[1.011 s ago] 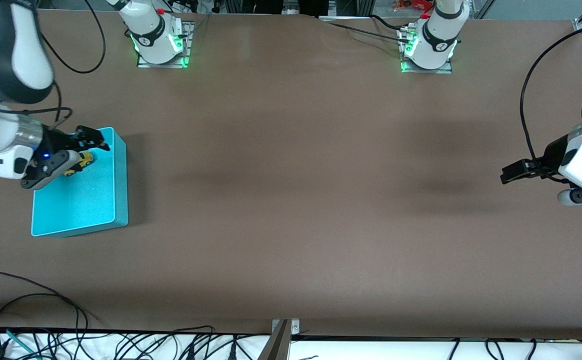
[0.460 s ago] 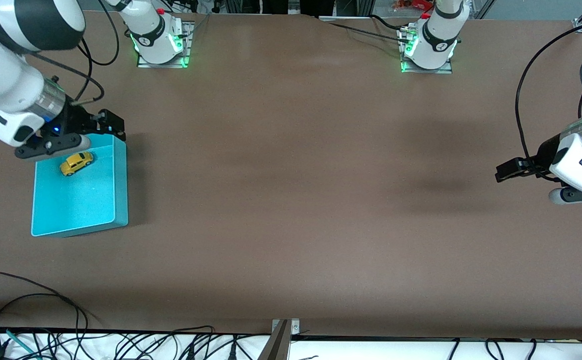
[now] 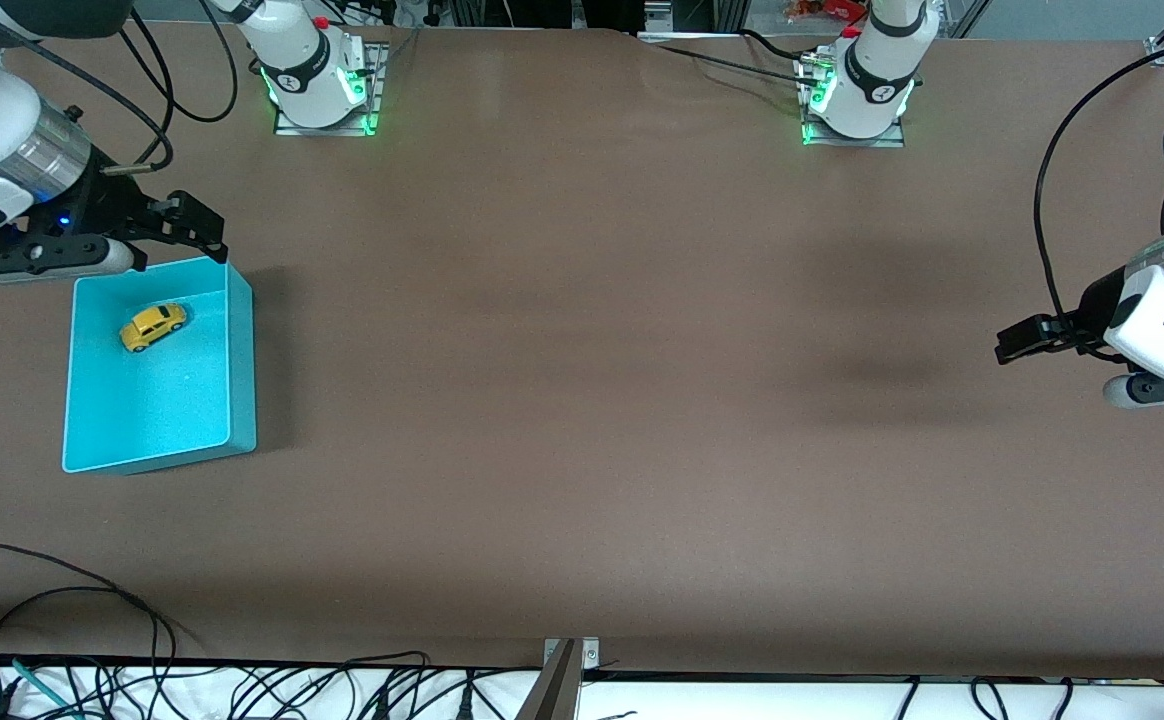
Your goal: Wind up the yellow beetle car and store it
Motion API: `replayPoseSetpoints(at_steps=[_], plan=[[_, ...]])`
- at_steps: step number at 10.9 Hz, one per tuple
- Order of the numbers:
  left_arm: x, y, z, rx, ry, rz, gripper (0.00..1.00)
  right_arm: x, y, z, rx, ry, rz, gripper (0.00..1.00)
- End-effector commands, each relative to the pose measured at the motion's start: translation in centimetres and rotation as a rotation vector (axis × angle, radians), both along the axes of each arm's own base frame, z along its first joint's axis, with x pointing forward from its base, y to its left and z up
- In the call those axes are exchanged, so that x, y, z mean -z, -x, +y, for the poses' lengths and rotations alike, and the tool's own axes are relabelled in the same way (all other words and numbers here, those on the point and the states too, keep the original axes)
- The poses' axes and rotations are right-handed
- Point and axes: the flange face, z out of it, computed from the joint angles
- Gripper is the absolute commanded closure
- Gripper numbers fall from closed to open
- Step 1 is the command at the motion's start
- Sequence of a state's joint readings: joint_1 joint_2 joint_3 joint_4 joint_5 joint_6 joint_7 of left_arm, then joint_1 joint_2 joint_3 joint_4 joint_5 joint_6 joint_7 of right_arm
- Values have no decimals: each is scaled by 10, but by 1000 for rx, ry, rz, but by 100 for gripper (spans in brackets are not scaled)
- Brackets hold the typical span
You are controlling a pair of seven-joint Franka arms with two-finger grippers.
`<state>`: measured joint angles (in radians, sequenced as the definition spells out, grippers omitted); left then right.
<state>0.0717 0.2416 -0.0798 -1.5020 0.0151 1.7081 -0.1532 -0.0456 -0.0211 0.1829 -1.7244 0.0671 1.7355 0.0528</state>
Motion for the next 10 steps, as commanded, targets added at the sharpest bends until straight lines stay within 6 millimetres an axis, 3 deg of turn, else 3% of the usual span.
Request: replayPoseSetpoints(at_steps=[1,10], plan=[[-10,9,1,15,16,-3,0,-7,-9,-22,53,39,5,0],[-16,8,8,-3,15,-11,0,-11,-12,-46,52,81,6,0]])
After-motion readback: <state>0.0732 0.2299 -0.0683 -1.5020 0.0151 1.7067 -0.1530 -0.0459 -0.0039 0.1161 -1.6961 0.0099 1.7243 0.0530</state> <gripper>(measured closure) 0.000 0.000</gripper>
